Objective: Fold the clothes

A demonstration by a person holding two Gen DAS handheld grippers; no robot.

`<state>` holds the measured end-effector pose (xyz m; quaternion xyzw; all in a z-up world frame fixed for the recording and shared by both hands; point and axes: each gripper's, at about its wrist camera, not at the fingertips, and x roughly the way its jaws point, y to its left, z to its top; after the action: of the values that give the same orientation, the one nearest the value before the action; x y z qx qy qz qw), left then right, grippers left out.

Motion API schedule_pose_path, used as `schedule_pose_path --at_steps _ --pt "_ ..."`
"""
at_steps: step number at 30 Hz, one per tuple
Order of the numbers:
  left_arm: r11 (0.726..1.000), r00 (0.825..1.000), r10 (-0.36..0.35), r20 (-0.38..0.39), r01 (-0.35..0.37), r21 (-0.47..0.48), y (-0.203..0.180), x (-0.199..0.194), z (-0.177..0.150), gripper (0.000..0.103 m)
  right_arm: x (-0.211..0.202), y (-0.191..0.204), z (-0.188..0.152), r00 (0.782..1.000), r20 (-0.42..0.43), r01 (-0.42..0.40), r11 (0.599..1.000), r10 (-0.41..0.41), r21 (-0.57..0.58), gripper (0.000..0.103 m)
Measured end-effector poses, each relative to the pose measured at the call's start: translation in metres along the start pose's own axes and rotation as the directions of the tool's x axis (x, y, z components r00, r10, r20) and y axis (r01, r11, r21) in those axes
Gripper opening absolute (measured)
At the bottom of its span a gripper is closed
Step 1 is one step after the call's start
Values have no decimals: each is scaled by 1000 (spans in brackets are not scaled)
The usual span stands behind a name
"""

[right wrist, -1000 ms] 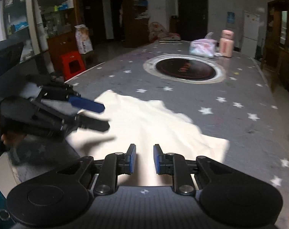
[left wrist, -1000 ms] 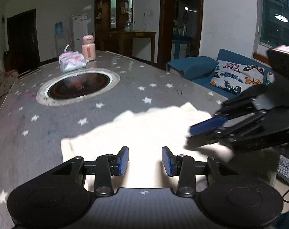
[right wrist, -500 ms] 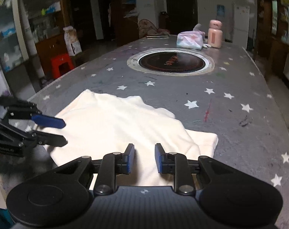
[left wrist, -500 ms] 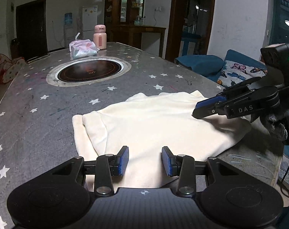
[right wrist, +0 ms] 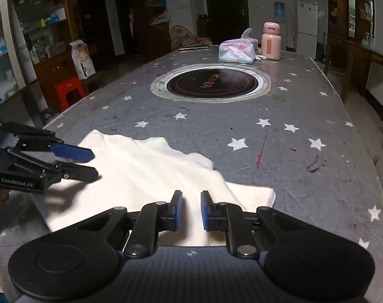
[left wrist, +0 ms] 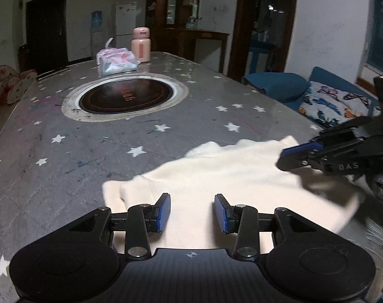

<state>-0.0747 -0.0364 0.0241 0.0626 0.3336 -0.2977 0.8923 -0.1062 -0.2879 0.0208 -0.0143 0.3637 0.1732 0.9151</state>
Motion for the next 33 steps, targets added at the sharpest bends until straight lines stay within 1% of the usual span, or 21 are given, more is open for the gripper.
schedule_pose_path --at_steps 5,9,13,15,20,23,25,26,27,29,30,33 --pt "1000 1000 14 -2 -14 -5 3 11 9 42 9 1 8 1000 6 10 1000 -10 2 14" --pt "1000 1000 14 -3 -14 -2 2 21 16 45 19 4 17 1000 16 -1 1000 1 5 14" --pt "1000 1000 19 -4 -19 0 -2 30 23 46 29 9 22 1000 5 14 1000 -14 -3 15" --pt "1000 1000 14 -2 -14 2 -3 34 27 46 31 11 24 1000 1 17 1000 -17 -9 17" --pt "999 999 32 -10 -32 16 -7 46 33 47 36 12 26 1000 -22 17 999 -18 -37 19" --pt "999 999 46 -23 -46 6 -5 51 32 48 36 12 29 1000 -24 18 999 -19 -45 20" --pt "999 998 51 -22 -51 0 -4 50 32 49 33 14 30 1000 -17 20 999 -21 -48 23" --pt "999 998 53 -22 -53 -1 -4 50 32 49 29 17 30 1000 -9 17 998 -18 -53 27" --pt "998 998 57 -22 -57 -3 -3 49 32 49 26 20 30 1000 -2 14 998 -14 -60 30" --pt "998 998 64 -22 -64 -6 -3 49 32 49 18 29 29 1000 12 5 996 -4 -85 31" --pt "998 997 68 -22 -68 -7 -3 48 32 49 14 33 28 1000 15 -5 996 6 -92 35" --pt "997 997 81 -18 -81 -7 -4 46 32 49 6 45 22 999 13 -39 993 40 -113 41"
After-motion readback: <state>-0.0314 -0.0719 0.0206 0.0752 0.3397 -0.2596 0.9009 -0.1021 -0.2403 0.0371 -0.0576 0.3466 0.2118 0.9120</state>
